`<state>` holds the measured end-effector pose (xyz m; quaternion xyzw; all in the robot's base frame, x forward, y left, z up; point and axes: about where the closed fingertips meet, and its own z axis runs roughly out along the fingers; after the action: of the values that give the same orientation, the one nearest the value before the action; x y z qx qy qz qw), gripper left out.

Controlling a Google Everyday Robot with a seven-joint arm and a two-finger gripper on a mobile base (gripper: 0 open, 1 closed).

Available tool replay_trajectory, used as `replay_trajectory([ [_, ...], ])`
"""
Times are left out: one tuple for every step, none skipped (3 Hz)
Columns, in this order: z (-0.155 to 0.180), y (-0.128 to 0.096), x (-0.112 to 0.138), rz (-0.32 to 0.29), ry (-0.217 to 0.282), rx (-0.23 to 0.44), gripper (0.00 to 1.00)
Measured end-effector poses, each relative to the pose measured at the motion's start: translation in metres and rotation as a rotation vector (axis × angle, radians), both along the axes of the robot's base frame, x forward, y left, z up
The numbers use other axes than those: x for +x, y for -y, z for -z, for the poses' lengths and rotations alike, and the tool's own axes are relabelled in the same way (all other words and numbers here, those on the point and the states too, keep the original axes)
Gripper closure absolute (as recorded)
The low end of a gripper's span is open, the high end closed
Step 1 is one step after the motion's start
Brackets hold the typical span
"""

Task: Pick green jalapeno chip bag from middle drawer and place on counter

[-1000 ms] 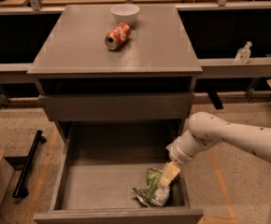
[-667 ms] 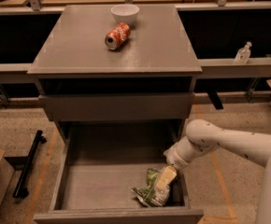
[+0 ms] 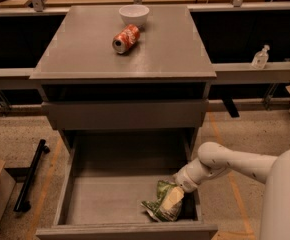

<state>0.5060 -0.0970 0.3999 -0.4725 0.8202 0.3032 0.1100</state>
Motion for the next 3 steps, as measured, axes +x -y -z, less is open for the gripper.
replay_trajectory([
  [0.015, 0.003, -0.009, 0.026, -0.038, 0.007, 0.18],
  [0.008, 0.006, -0.014, 0.028, -0.018, -0.004, 0.42],
  [-0.013, 0.006, -0.014, 0.018, 0.03, -0.015, 0.65],
])
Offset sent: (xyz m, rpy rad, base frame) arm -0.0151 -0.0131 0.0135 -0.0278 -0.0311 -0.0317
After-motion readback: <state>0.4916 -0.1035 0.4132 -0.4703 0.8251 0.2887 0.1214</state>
